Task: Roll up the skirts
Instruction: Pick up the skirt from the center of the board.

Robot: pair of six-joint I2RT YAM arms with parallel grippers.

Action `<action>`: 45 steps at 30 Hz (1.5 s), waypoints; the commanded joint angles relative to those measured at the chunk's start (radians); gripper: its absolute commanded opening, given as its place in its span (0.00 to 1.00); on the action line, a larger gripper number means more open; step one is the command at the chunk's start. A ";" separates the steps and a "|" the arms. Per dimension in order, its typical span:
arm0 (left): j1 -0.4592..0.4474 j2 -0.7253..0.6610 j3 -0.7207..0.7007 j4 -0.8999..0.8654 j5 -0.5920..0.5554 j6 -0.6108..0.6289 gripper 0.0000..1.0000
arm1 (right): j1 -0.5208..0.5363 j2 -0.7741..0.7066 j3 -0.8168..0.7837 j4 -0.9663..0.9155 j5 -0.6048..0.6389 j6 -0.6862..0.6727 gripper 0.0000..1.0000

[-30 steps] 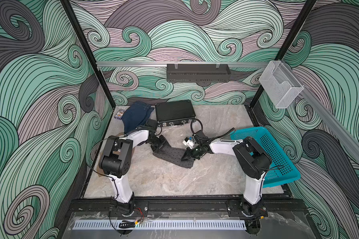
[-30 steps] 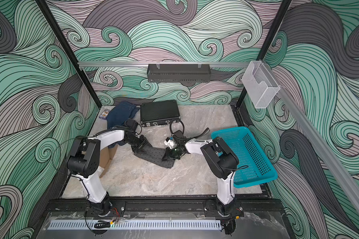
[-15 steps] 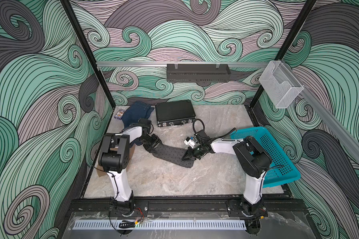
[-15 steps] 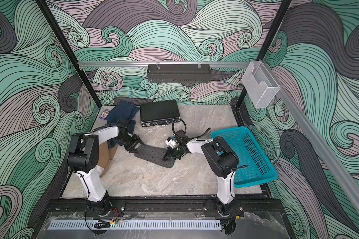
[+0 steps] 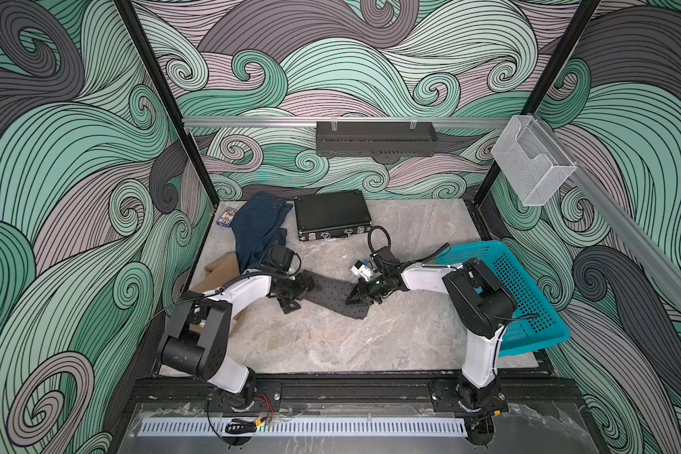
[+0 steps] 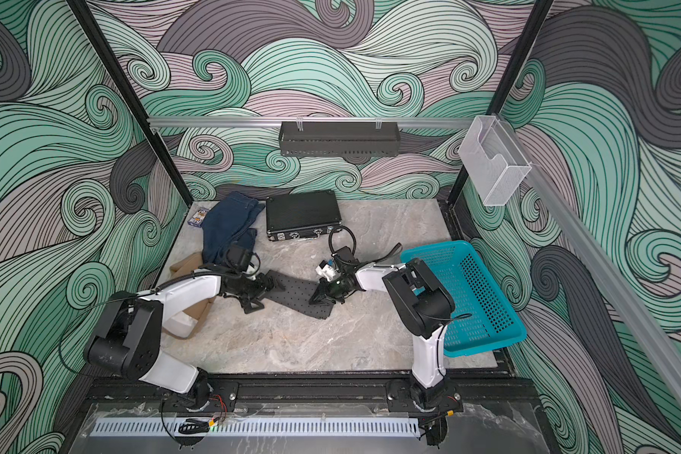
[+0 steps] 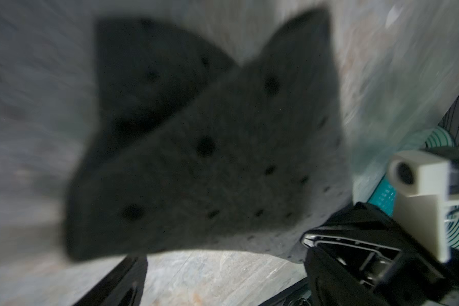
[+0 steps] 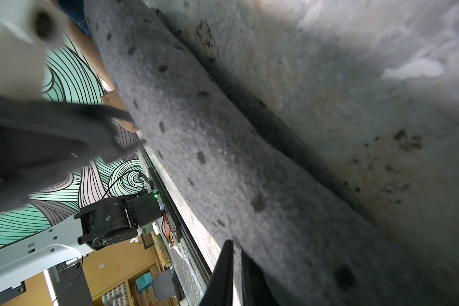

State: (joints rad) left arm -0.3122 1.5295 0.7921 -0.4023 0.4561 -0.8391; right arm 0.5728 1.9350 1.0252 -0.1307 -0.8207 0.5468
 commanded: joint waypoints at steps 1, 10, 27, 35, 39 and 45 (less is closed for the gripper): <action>-0.040 0.029 -0.058 0.255 0.055 -0.071 0.93 | -0.009 0.025 -0.020 -0.108 0.097 0.009 0.13; -0.047 0.251 -0.143 0.582 0.062 -0.197 0.65 | 0.013 -0.016 -0.019 -0.122 0.055 -0.008 0.22; -0.091 0.409 0.005 0.438 0.052 -0.068 0.41 | -0.214 -0.127 0.223 -0.498 0.226 -0.251 0.76; -0.121 0.441 0.082 0.366 0.039 -0.057 0.42 | -0.202 0.022 0.316 -0.550 0.261 -0.341 0.85; -0.153 0.459 0.147 0.306 0.024 -0.037 0.43 | -0.168 0.079 0.320 -0.544 0.247 -0.373 0.89; -0.151 0.502 0.196 0.277 0.009 -0.031 0.43 | -0.144 0.110 0.234 -0.432 0.209 -0.309 0.78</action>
State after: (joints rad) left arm -0.4587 1.9388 1.0096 0.0647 0.5770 -0.8913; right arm 0.4183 2.0125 1.3159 -0.6003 -0.6174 0.2142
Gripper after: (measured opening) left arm 0.432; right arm 0.788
